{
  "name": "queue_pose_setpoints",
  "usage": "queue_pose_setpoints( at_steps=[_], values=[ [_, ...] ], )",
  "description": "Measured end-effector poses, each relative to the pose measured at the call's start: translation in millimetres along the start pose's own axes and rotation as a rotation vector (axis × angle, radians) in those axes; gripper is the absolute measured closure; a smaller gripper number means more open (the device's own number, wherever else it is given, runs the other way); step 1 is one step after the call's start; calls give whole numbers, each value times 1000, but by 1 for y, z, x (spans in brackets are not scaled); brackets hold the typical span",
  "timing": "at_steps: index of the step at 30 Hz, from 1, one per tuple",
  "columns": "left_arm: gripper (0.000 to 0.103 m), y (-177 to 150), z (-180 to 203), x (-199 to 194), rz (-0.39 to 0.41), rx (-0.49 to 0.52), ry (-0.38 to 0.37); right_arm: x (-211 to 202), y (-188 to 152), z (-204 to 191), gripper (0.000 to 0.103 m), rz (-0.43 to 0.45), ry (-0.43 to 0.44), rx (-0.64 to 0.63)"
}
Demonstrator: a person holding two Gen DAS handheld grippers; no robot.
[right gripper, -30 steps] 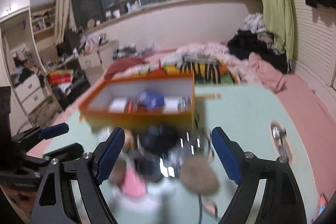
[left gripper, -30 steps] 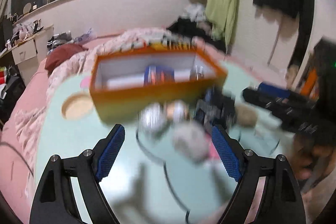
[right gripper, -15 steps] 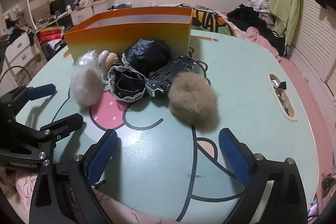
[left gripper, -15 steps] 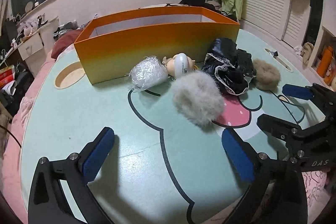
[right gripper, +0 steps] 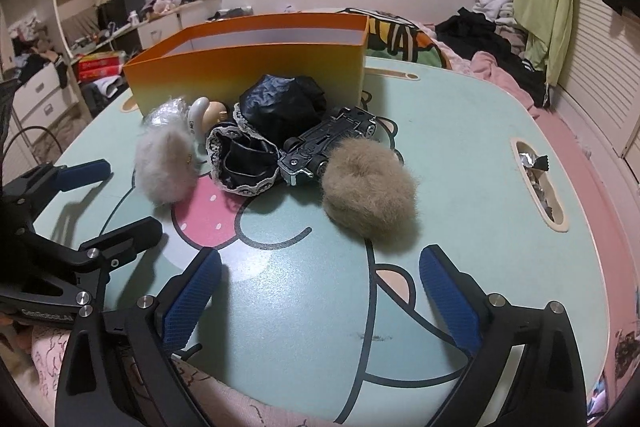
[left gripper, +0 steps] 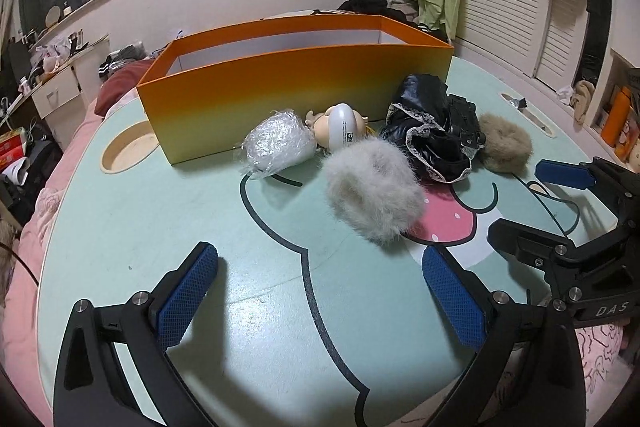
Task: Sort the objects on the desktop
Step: 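Withdraw both grippers and hold them above the table, then grasp the beige pompom with right gripper while left gripper grasps the white pompom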
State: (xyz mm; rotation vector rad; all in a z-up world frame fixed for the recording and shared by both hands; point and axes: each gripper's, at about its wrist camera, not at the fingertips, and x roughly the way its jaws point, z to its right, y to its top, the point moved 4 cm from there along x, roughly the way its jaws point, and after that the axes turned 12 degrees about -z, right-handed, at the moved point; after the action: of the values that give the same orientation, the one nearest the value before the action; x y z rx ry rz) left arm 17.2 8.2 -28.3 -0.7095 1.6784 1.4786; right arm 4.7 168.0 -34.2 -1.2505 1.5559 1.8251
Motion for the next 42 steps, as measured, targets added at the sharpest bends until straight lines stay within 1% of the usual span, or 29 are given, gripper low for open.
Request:
queue_pose_setpoints(
  at_steps=[23,26,27,29,32,35,38,39,40,42],
  values=[
    [1,-1,0,0,1,0,0,0,0,1,3,4,2,7],
    [1,-1,0,0,1,0,0,-1,1,4,3,20,26,22],
    [1,-1,0,0,1,0,0,-3,1,6,3,32,45,34],
    [1,-1,0,0,1,0,0,-7,0,15,4,70,109,82],
    [1,-2,0,0,1,0,0,-17,-4,34,13,146,220,169],
    [1,-2,0,0,1,0,0,-24,-7,48,20,206,273,245],
    [1,-2,0,0,1,-1,0,-29,-5,57,24,234,249,304],
    [1,-2,0,0,1,0,0,-29,0,55,27,225,234,300],
    [1,-2,0,0,1,-1,0,-29,4,54,28,215,217,289],
    [1,-2,0,0,1,0,0,-25,15,48,35,171,155,259]
  ],
)
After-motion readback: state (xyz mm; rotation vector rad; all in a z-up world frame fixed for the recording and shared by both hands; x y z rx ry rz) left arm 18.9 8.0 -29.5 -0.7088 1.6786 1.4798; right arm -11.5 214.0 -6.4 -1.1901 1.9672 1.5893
